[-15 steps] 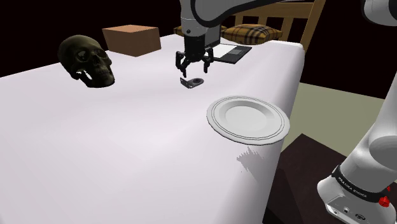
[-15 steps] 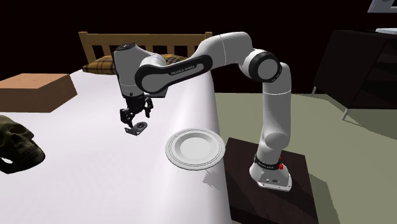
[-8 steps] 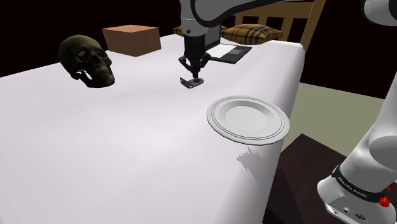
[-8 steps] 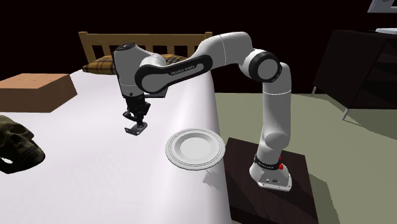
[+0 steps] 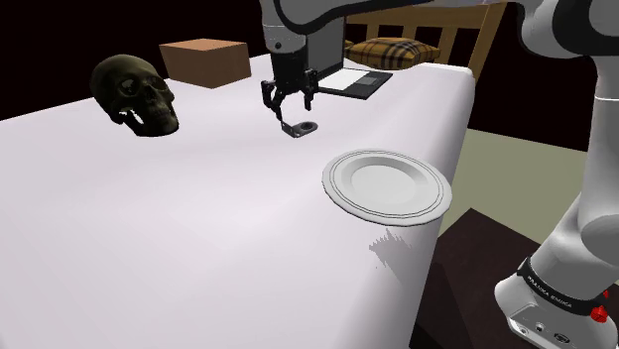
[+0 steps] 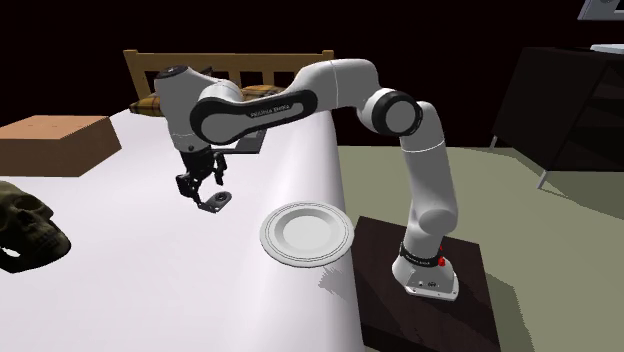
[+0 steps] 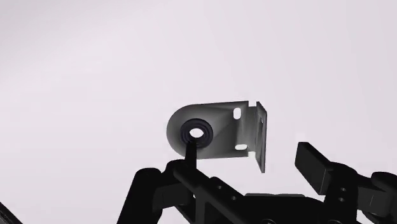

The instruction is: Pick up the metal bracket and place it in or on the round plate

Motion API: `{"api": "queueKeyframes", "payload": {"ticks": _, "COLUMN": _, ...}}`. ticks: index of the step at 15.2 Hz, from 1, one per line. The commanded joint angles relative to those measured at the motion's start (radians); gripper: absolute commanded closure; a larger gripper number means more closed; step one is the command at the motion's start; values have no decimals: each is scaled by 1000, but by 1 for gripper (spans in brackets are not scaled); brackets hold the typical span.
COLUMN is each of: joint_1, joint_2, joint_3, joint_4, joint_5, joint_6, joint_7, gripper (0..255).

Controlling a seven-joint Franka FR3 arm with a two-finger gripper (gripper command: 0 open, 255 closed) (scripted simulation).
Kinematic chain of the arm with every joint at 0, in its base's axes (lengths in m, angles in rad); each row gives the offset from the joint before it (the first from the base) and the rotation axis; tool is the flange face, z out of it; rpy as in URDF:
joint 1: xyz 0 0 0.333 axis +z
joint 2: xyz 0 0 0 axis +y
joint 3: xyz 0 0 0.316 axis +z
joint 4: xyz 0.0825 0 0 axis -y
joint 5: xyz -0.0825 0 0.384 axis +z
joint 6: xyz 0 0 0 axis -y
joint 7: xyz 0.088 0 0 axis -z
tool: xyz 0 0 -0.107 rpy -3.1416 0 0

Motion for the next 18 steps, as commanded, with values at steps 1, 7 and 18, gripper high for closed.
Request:
{"api": "queueKeyframes", "payload": {"ticks": 1, "joint_1": 94, "joint_2": 180, "joint_3": 6, "joint_4": 285, "joint_5": -89, "joint_6": -192, "joint_7": -111, "gripper": 0}}
{"api": "queueKeyframes", "payload": {"ticks": 7, "joint_1": 92, "joint_2": 192, "joint_3": 0, "joint_4": 241, "joint_5": -95, "joint_6": -151, "joint_7": -132, "gripper": 0}}
{"api": "queueKeyframes", "payload": {"ticks": 18, "joint_1": 77, "joint_2": 180, "joint_3": 0, "joint_4": 187, "joint_5": -92, "joint_6": -109, "joint_7": -127, "gripper": 255}}
